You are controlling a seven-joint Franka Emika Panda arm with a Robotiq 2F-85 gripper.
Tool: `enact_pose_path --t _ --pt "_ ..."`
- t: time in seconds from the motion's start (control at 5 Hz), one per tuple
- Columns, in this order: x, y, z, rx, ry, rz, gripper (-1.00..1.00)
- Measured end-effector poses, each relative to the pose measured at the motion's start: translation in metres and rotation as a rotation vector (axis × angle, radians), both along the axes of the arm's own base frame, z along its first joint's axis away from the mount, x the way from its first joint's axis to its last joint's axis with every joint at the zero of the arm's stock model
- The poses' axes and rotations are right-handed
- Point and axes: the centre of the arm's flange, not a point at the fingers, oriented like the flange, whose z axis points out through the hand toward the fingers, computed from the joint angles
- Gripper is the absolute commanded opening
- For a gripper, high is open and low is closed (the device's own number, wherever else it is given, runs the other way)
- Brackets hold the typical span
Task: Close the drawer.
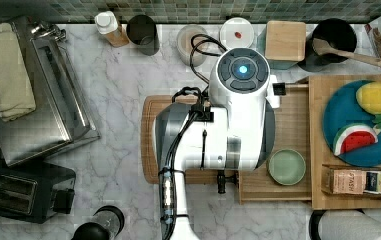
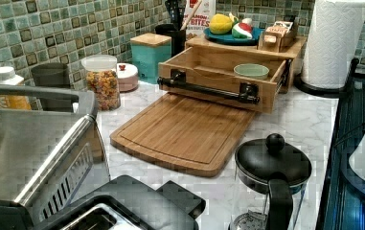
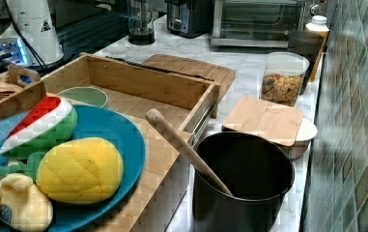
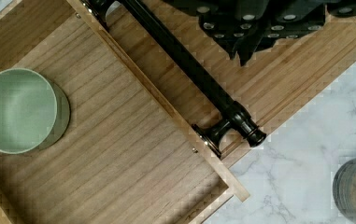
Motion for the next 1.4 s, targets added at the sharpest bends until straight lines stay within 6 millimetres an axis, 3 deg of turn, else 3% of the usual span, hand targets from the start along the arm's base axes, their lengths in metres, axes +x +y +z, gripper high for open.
enact_pose_path --t 0.4,0.6,1.2,1.4 --pt "-0.003 0.009 -0.025 -0.002 -0.055 0.075 -1.0" --pt "-0.009 0.031 -0.043 0.002 -0.1 0.151 -1.0" --pt "-0.055 0.142 -0.079 0.019 -0.056 0.438 -1.0" --pt "-0.057 0.157 -0.087 -0.061 -0.037 0.549 -1.0"
